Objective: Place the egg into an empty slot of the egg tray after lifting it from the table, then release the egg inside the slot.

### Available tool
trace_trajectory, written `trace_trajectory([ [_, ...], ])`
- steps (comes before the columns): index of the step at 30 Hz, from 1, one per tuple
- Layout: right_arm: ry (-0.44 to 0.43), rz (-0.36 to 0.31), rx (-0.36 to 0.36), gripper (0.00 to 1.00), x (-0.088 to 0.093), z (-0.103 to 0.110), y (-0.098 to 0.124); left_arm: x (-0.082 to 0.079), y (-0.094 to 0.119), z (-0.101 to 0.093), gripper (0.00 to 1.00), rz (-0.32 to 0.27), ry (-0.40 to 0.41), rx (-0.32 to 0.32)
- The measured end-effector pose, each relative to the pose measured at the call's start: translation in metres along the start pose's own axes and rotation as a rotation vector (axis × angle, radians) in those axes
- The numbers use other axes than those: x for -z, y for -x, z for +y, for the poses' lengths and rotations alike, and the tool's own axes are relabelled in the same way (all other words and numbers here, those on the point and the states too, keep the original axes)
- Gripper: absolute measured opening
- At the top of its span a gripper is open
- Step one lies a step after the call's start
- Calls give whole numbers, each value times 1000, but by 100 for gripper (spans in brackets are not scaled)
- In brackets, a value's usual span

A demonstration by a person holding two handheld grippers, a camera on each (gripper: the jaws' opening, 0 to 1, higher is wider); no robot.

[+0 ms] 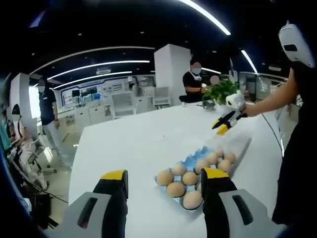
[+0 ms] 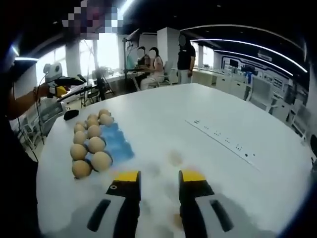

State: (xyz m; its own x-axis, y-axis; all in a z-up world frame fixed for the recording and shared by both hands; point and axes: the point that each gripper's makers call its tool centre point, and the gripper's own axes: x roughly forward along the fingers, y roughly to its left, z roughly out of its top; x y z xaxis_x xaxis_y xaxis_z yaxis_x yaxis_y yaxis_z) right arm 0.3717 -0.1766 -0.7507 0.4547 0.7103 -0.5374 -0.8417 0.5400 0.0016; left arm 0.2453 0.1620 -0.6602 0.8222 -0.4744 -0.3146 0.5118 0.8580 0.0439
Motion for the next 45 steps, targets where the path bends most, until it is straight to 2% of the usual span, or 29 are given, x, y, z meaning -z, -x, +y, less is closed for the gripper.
trace_trajectory([
  [7,-17,19,60,30,15,-20,15,-1,-1,-1,60,1,-1,2],
  [18,-42,59,107,29,35,-38,26,-1,0,-1,60,2,-3,1],
  [31,-48,110,87,27,50,-36,22,-1,2,-1,59,3,-1,-4],
  [40,-4,133,74,27,52,-35,17,-3,2,-1,59,2,-4,-4],
  [45,-13,137,64,26,52,-37,17,-3,3,1,59,1,-5,-9],
])
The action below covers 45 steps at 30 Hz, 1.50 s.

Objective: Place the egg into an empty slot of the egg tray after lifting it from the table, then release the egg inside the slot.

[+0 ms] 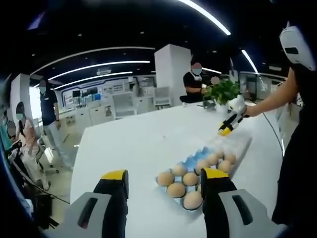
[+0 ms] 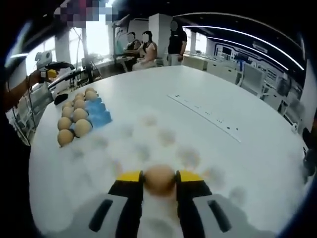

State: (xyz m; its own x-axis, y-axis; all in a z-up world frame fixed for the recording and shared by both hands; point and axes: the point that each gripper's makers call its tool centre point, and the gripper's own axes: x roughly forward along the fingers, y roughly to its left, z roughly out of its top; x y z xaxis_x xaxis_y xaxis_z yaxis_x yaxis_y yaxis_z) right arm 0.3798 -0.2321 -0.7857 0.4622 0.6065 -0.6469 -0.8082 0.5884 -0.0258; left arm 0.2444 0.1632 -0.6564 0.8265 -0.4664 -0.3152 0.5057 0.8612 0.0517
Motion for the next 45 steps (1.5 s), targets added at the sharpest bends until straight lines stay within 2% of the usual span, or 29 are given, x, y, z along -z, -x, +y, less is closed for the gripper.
trace_trajectory([
  [7,-9,5,10,25,0,0,1,1,-1,-2,59,-1,2,1],
  [11,25,2,20,25,-2,0,4,3,-1,-2,59,2,4,3],
  [18,9,-20,22,25,-11,-2,11,1,-1,0,59,-1,3,1],
  [24,21,-49,22,25,-27,-2,13,1,-2,-1,59,-4,2,3],
  [34,79,-99,-51,25,-64,29,0,4,0,0,60,2,7,-4],
  [41,114,-109,-105,25,-78,49,-15,4,4,2,60,-3,10,-12],
  [45,100,-117,-137,25,-83,59,-22,4,6,4,60,-5,10,-17],
])
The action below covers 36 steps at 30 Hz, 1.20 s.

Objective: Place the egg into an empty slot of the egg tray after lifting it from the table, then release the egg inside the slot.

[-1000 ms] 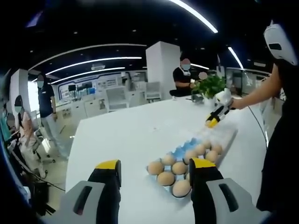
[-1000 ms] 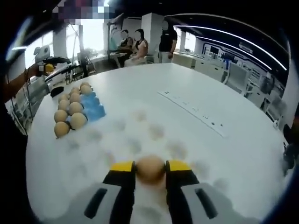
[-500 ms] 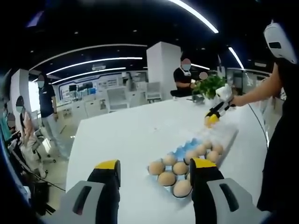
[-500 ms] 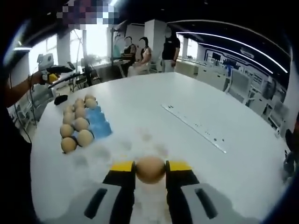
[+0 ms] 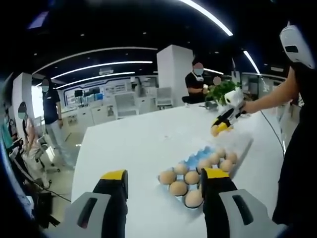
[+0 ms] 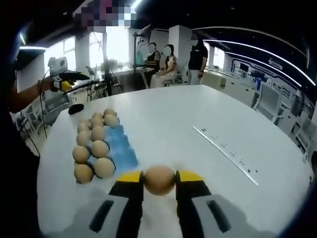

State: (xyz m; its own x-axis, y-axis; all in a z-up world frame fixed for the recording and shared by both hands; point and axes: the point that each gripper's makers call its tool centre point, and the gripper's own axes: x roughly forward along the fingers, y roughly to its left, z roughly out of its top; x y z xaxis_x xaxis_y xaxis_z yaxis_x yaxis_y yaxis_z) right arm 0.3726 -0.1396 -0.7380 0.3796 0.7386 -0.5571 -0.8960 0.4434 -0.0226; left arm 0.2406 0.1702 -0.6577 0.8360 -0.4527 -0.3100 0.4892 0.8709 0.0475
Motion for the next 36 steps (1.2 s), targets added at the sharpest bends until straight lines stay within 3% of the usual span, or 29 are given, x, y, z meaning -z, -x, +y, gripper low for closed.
trace_trajectory([
  [21,66,-44,-159,25,-40,58,-59,1,1,1,60,0,2,-2],
  [36,112,-56,-251,25,-59,93,-95,3,1,3,59,3,5,-6],
])
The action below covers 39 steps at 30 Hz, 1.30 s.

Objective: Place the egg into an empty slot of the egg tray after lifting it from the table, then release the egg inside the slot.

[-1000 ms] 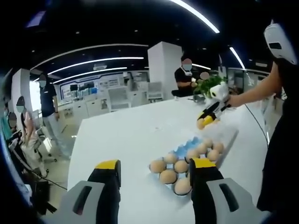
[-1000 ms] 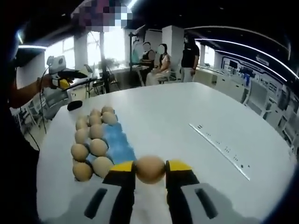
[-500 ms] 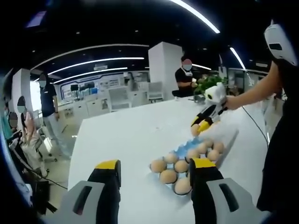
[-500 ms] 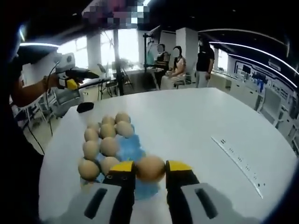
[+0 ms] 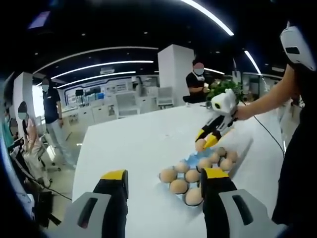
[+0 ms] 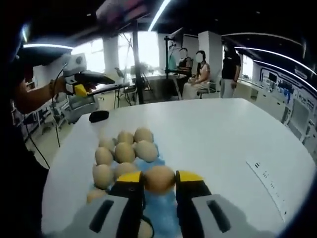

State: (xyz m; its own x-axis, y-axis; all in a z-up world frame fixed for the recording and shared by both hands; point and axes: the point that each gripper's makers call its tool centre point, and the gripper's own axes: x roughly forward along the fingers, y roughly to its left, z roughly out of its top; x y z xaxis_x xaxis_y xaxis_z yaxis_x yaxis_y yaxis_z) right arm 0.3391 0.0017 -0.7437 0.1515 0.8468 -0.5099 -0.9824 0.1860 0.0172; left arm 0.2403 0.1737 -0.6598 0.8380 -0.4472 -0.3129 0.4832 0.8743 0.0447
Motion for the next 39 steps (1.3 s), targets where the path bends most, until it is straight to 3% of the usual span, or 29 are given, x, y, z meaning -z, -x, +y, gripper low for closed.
trace_trajectory([
  [18,15,19,-55,25,-4,10,-33,-2,2,3,59,-5,-1,-5],
  [39,1,64,-74,26,6,10,-48,-1,4,4,59,-5,4,-7],
])
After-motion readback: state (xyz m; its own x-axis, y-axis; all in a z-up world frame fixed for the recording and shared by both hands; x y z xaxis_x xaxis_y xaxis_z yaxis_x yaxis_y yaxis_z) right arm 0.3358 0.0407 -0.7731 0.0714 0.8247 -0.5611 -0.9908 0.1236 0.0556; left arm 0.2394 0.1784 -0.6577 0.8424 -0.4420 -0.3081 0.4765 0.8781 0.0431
